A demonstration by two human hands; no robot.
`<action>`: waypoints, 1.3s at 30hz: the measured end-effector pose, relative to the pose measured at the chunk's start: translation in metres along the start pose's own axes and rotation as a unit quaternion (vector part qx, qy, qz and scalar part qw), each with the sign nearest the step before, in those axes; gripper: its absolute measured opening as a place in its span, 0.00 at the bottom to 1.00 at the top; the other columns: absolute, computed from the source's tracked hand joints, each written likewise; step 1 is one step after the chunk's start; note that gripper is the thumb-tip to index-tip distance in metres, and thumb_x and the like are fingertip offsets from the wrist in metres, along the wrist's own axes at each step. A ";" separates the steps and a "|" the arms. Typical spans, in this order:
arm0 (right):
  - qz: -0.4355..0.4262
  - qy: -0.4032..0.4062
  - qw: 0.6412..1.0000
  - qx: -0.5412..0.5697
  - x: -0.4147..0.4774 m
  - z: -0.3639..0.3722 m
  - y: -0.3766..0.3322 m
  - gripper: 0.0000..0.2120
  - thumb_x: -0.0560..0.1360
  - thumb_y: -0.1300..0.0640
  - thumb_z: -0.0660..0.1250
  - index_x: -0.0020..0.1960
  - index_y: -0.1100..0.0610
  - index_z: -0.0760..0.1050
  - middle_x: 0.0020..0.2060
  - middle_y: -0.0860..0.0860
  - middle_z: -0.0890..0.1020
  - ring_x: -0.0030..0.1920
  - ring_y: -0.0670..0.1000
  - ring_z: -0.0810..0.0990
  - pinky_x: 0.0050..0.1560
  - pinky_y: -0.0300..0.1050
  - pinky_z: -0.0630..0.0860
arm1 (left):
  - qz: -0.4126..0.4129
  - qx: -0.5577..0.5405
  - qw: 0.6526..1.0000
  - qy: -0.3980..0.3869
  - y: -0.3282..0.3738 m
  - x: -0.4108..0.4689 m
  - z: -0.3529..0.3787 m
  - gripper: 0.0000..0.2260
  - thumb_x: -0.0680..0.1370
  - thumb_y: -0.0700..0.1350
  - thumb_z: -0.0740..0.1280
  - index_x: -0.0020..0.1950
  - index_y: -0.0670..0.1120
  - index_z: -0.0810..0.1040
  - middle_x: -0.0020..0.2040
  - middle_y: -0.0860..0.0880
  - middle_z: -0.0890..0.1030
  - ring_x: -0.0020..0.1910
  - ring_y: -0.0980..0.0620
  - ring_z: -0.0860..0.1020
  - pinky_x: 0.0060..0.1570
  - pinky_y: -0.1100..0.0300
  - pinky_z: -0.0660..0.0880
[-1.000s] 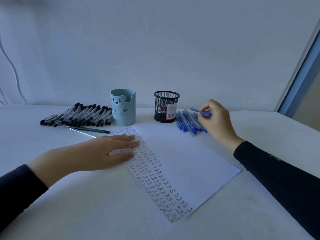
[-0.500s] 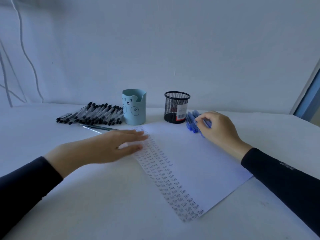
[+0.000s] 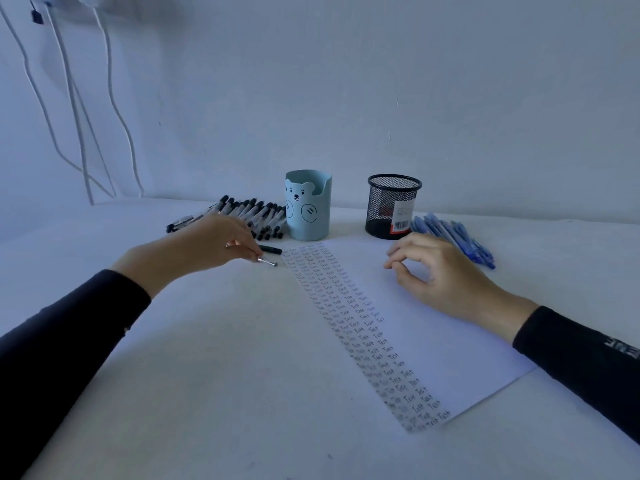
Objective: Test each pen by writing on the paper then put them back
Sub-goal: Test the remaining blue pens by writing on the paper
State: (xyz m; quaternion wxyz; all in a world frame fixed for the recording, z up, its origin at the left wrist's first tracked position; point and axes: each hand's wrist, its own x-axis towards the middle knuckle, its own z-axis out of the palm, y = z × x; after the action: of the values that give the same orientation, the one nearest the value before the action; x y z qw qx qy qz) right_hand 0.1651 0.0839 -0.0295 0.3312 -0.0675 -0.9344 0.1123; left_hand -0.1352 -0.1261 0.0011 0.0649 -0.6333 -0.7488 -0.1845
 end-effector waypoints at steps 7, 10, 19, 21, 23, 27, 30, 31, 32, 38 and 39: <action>-0.008 0.008 1.000 -0.011 0.000 0.002 0.001 0.08 0.75 0.58 0.65 0.45 0.56 0.83 0.46 0.46 0.81 0.49 0.44 0.79 0.54 0.44 0.75 | 0.166 -0.035 0.980 0.109 0.049 0.006 0.017 0.06 0.74 0.43 0.73 0.49 0.46 0.86 0.43 0.53 0.82 0.41 0.60 0.78 0.46 0.66 0.75; 0.004 0.012 1.000 0.003 0.001 0.002 0.002 0.07 0.75 0.59 0.66 0.46 0.56 0.84 0.46 0.46 0.81 0.49 0.45 0.79 0.53 0.44 0.75 | 0.220 -0.074 0.969 0.084 0.093 0.005 0.037 0.10 0.76 0.47 0.69 0.53 0.46 0.85 0.47 0.52 0.82 0.44 0.55 0.80 0.47 0.61 0.77; 0.104 -0.121 0.987 0.014 0.005 0.011 -0.042 0.24 0.70 0.33 0.68 0.57 0.47 0.82 0.48 0.41 0.77 0.52 0.42 0.73 0.53 0.37 0.70 | 0.172 -0.074 0.974 0.131 0.067 0.007 0.039 0.11 0.80 0.48 0.66 0.56 0.45 0.83 0.50 0.49 0.82 0.42 0.53 0.80 0.45 0.56 0.78; 0.100 -0.096 0.989 0.040 0.005 0.015 -0.043 0.12 0.74 0.45 0.72 0.50 0.53 0.83 0.44 0.44 0.78 0.45 0.43 0.76 0.47 0.37 0.72 | 0.157 -0.073 0.974 0.144 0.063 0.006 0.038 0.12 0.80 0.49 0.64 0.56 0.45 0.83 0.50 0.49 0.82 0.43 0.53 0.80 0.47 0.55 0.78; 0.121 -0.042 0.990 0.052 0.005 0.011 -0.038 0.04 0.75 0.57 0.71 0.45 0.57 0.79 0.39 0.45 0.79 0.39 0.42 0.77 0.41 0.35 0.72 | 0.155 -0.073 0.974 0.149 0.065 0.005 0.039 0.11 0.80 0.47 0.64 0.56 0.45 0.83 0.51 0.50 0.82 0.45 0.56 0.79 0.49 0.56 0.77; 0.168 0.037 0.979 0.108 0.010 -0.006 -0.027 0.02 0.80 0.61 0.64 0.50 0.57 0.72 0.44 0.51 0.81 0.33 0.41 0.82 0.35 0.39 0.80 | 0.152 -0.084 0.977 0.125 0.073 0.004 0.044 0.10 0.79 0.48 0.64 0.57 0.48 0.82 0.49 0.53 0.80 0.42 0.60 0.77 0.45 0.60 0.77; 0.193 0.061 0.965 0.169 0.012 -0.015 -0.025 0.13 0.84 0.62 0.53 0.64 0.55 0.72 0.56 0.55 0.79 0.37 0.49 0.86 0.43 0.48 0.84 | 0.157 -0.102 0.979 0.081 0.078 0.002 0.048 0.13 0.78 0.54 0.63 0.57 0.51 0.81 0.50 0.57 0.80 0.46 0.61 0.78 0.49 0.64 0.76; 0.204 0.066 0.958 0.188 0.012 -0.018 -0.026 0.17 0.84 0.63 0.50 0.67 0.55 0.72 0.57 0.56 0.79 0.39 0.50 0.86 0.45 0.48 0.83 | 0.159 -0.109 0.979 0.064 0.079 0.001 0.049 0.15 0.78 0.57 0.62 0.58 0.51 0.81 0.52 0.58 0.80 0.50 0.63 0.77 0.52 0.65 0.75; 0.212 0.070 0.952 0.209 0.012 -0.020 -0.026 0.18 0.83 0.63 0.49 0.68 0.55 0.71 0.58 0.56 0.79 0.41 0.50 0.86 0.47 0.47 0.83 | 0.160 -0.116 0.979 0.048 0.080 0.001 0.049 0.17 0.77 0.59 0.62 0.59 0.52 0.81 0.54 0.59 0.79 0.53 0.64 0.77 0.55 0.66 0.74; 0.136 0.068 0.956 0.250 0.009 -0.021 -0.039 0.07 0.79 0.64 0.65 0.53 0.55 0.69 0.48 0.57 0.83 0.42 0.50 0.85 0.46 0.47 0.82 | 0.144 -0.116 0.983 -0.001 0.079 -0.001 0.045 0.21 0.75 0.66 0.61 0.59 0.55 0.81 0.58 0.60 0.78 0.57 0.64 0.76 0.57 0.62 0.74; 0.128 0.074 0.953 0.264 0.010 -0.020 -0.041 0.04 0.80 0.61 0.65 0.51 0.57 0.69 0.43 0.58 0.83 0.39 0.51 0.84 0.43 0.47 0.82 | 0.139 -0.117 0.983 -0.007 0.079 -0.001 0.045 0.23 0.74 0.67 0.62 0.59 0.55 0.81 0.59 0.61 0.78 0.58 0.64 0.76 0.57 0.61 0.75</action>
State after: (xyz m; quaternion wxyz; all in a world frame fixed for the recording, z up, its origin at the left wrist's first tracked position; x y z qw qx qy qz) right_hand 0.1684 0.0495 0.0020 0.3878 -0.1050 -0.8282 0.3907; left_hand -0.0518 -0.1008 -0.0251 0.0105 -0.7359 -0.6271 -0.2552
